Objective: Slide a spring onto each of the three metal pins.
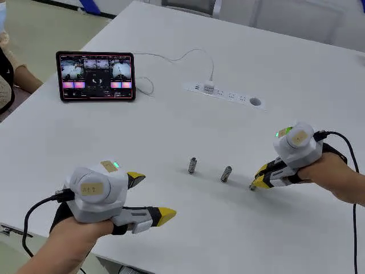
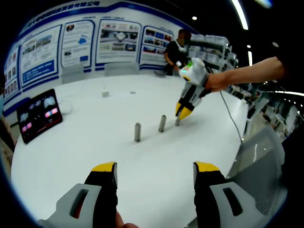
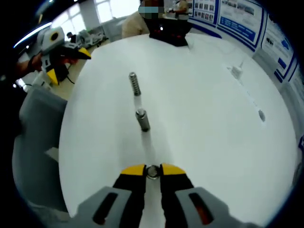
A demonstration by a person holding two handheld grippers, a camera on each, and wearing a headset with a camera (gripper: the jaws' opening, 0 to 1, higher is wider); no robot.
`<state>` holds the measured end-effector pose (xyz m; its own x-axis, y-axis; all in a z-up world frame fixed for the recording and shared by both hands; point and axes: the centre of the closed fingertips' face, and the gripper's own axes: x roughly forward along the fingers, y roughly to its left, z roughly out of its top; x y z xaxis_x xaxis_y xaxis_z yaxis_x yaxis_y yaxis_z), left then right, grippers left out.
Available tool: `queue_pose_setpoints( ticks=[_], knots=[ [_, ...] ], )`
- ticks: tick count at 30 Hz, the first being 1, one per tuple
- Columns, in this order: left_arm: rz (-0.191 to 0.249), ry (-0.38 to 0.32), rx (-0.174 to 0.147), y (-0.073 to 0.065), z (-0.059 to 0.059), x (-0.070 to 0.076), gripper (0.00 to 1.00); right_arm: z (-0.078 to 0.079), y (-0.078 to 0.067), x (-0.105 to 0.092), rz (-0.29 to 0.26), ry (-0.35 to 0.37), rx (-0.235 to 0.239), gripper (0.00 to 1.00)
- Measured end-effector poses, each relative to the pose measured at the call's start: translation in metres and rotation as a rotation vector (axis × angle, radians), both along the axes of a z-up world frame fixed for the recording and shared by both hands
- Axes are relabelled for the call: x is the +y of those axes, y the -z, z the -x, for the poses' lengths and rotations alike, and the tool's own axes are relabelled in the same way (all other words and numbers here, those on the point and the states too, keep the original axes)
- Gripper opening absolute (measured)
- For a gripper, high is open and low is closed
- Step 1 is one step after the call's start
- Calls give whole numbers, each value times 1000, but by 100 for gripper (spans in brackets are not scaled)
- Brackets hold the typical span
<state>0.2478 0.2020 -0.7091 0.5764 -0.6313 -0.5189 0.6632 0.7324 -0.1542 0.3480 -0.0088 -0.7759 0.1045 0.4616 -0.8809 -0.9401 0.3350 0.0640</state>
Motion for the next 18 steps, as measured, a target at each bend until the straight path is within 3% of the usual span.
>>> queue_pose_setpoints(
  ticks=[12,18],
  knots=[
    [-3,2,-4,-2,-2,0,66,1,10,1,10,-8,10,13],
    [-1,4,-15,-7,-7,-1,67,4,11,2,9,3,30,19]
  ],
)
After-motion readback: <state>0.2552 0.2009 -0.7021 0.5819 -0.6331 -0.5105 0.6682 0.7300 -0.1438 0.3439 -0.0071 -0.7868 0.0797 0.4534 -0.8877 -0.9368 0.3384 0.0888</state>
